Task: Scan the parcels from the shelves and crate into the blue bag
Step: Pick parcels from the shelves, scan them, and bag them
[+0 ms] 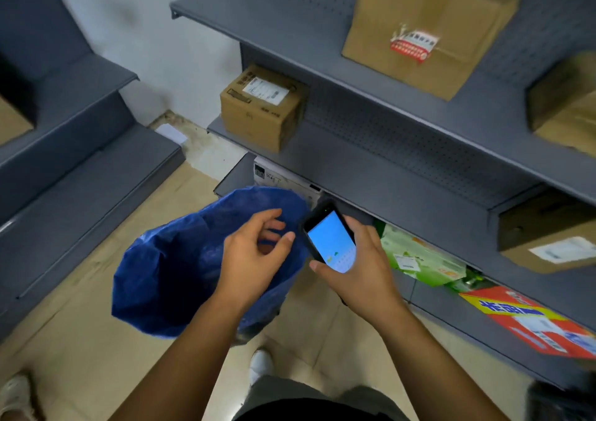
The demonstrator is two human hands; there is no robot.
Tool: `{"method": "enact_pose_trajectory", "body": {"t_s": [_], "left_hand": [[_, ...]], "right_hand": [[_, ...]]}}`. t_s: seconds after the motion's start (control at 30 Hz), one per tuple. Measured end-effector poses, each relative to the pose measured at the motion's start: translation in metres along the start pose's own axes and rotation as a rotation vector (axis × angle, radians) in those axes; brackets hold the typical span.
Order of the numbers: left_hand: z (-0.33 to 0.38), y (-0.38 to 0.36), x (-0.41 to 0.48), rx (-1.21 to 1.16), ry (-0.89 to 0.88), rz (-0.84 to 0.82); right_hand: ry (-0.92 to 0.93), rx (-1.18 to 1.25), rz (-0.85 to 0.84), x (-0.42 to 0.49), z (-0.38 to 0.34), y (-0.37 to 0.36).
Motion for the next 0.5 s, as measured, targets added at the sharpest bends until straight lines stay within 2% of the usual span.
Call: {"method": "enact_pose_trajectory", "body": {"t_s": [0.23,0.5], "left_hand": [[0.076,-0.105,-0.018,-0.014,-0.119,-0.154],[0.163,-0.290,-0.077,0.059,-0.304,-0.426]], "right_hand": [[-0.031,-0.009,0.195,-0.039,0.058,0.110],[-0.147,-0.040,0.409,-0.131,0.177,0.263]]}}
Point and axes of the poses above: each hand's wrist, its own x-axis towards the middle knuckle, its own y-axis out of the back of the hand, z = x × y, the point moved 8 cm from there along x, towards the middle knuckle, and after that the axes turned 1 degree about -z, right-handed, at the moved point
